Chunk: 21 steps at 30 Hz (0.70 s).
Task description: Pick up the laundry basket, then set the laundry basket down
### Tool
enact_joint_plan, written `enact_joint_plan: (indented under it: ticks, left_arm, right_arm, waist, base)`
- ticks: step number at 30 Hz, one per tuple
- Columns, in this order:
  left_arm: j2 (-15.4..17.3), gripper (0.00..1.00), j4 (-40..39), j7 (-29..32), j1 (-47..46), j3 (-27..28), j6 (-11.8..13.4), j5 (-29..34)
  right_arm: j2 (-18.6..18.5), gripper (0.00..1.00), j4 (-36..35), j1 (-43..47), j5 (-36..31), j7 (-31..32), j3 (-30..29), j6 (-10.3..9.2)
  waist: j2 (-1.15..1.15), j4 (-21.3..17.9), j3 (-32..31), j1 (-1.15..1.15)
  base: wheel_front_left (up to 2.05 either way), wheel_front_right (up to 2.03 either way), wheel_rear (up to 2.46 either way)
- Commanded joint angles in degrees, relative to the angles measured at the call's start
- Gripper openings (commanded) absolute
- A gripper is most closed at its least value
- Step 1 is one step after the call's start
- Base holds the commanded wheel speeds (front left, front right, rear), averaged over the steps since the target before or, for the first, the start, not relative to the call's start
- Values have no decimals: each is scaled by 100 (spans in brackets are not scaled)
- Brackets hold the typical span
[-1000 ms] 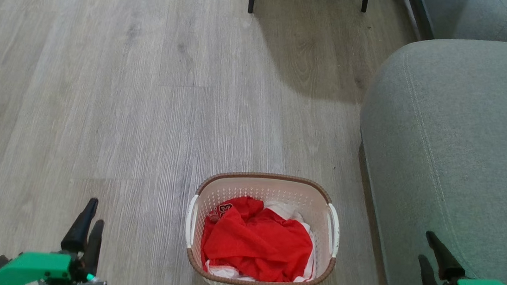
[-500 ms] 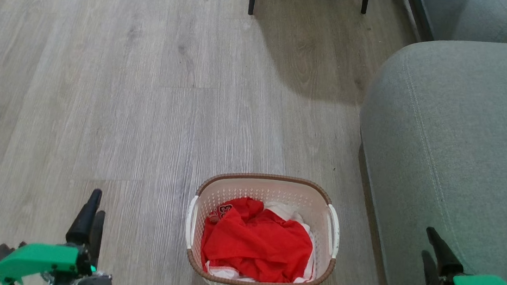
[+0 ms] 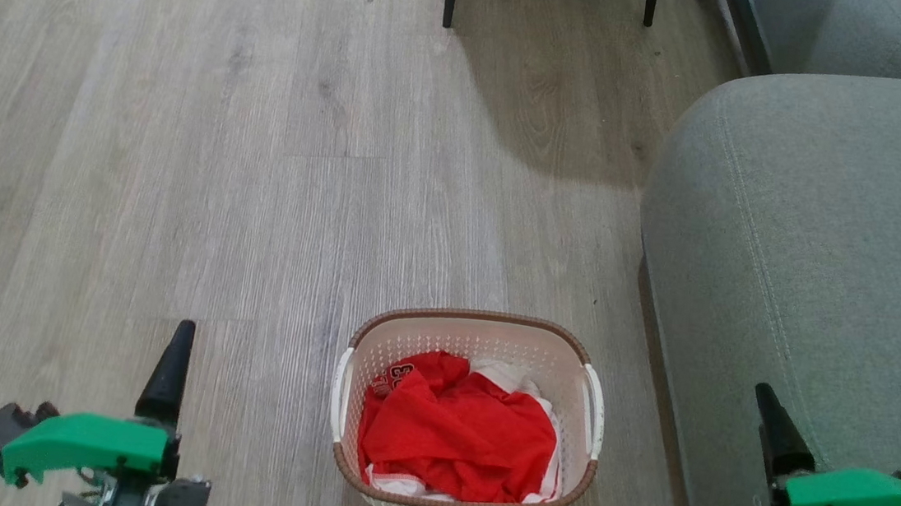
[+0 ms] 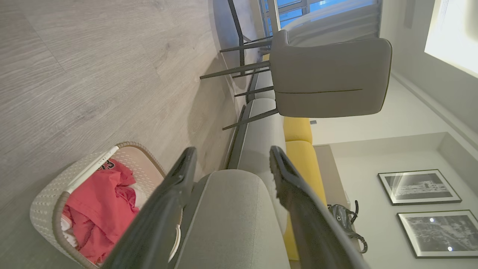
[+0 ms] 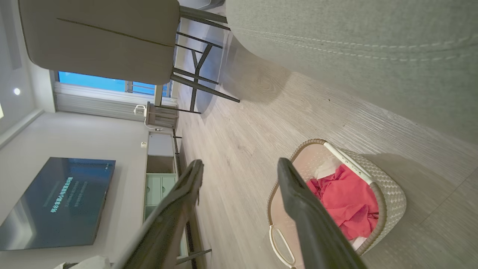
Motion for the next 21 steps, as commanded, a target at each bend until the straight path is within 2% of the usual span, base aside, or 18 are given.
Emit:
enact_joint_plan:
  ticks: [1,9,21]
  left_arm:
    - [62,100,-294,-73,-262,11,40,258]
    - [69,100,-442,-207,-246,-131,100,1164]
    - [106,100,-565,-392,-153,-302,180,2362]
  right_arm:
    - [-42,100,-275,-206,-273,-73,77,4]
    - [-47,100,-470,-186,-1113,-207,242,4]
    - [-55,100,-599,-133,-1977,-392,428,5]
  waist:
    - [0,5,-1,0]
    - [0,10,-16,0]
    - [0,1,-52,0]
  base:
    - [0,0,0]
    - [0,0,0]
    - [0,0,0]
